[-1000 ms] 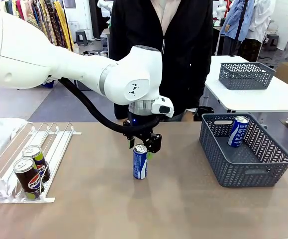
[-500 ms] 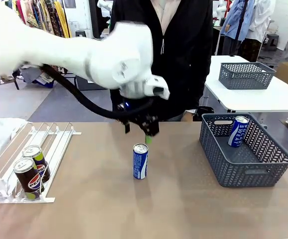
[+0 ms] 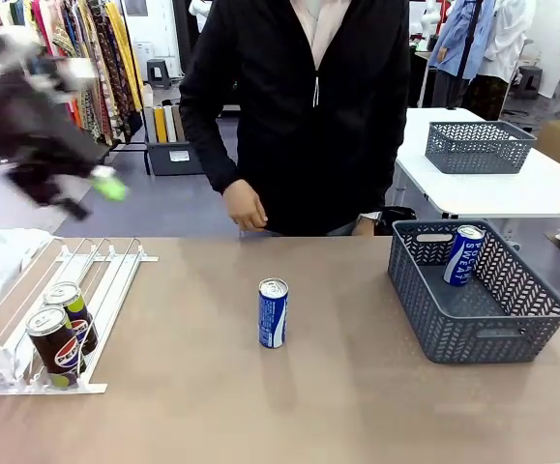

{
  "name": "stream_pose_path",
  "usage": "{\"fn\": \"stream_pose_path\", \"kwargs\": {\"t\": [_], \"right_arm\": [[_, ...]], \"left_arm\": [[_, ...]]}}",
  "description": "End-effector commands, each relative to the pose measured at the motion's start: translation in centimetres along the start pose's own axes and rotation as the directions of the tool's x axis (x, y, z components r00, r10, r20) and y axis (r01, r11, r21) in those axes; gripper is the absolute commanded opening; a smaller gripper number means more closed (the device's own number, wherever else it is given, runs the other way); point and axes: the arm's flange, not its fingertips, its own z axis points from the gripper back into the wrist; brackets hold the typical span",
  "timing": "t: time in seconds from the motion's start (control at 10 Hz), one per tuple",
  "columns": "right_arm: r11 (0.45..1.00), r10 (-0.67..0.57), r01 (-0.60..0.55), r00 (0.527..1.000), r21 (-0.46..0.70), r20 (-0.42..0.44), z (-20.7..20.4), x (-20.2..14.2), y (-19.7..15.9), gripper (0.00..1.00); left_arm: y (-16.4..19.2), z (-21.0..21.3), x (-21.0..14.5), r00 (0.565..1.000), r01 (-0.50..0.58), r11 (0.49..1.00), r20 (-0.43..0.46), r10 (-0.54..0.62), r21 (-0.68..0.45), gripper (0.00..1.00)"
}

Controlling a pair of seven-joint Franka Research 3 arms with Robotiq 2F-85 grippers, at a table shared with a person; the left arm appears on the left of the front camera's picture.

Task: Retrieve and store the cans from the dispenser.
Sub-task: Pick up the last remaining can from one row of the Automatic Can Dispenser and place it in the middle of the table, then pick up one can from the Automatic Can Dispenser and place it in the middle of the table.

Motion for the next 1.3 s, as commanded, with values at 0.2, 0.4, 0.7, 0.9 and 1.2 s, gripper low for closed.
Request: {"fn": "stream_pose_path", "kwargs": {"t": [0.2, 0.4, 0.7, 0.9, 1.2], "right_arm": [[0.999, 0.026, -0.026, 1.000, 0.020, 0.017, -0.1, 0.3, 0.2, 1.00], [0.999, 0.026, -0.026, 1.000, 0.020, 0.017, -0.1, 0.3, 0.2, 1.00], [0.999, 0.026, -0.026, 1.000, 0.020, 0.017, -0.1, 0.3, 0.2, 1.00], [0.999, 0.026, -0.026, 1.000, 0.020, 0.017, -0.1, 0.3, 0.2, 1.00], [0.999, 0.026, -0.026, 1.000, 0.020, 0.017, -0.1, 0.3, 0.2, 1.00]], "left_arm": [[21.2, 8.4, -11.8, 0.963, -0.075, 0.837, 0.179, 0.202, -0.543, 1.00], [24.4, 7.9, -12.9, 0.947, -0.150, 0.755, 0.128, 0.296, -0.638, 1.00], [20.6, 8.8, -16.4, 0.945, -0.068, 0.849, 0.238, 0.223, -0.523, 1.00], [20.6, 8.8, -16.4, 0.945, -0.068, 0.849, 0.238, 0.223, -0.523, 1.00], [20.6, 8.8, -16.4, 0.945, -0.068, 0.849, 0.238, 0.223, -0.523, 1.00]]}}
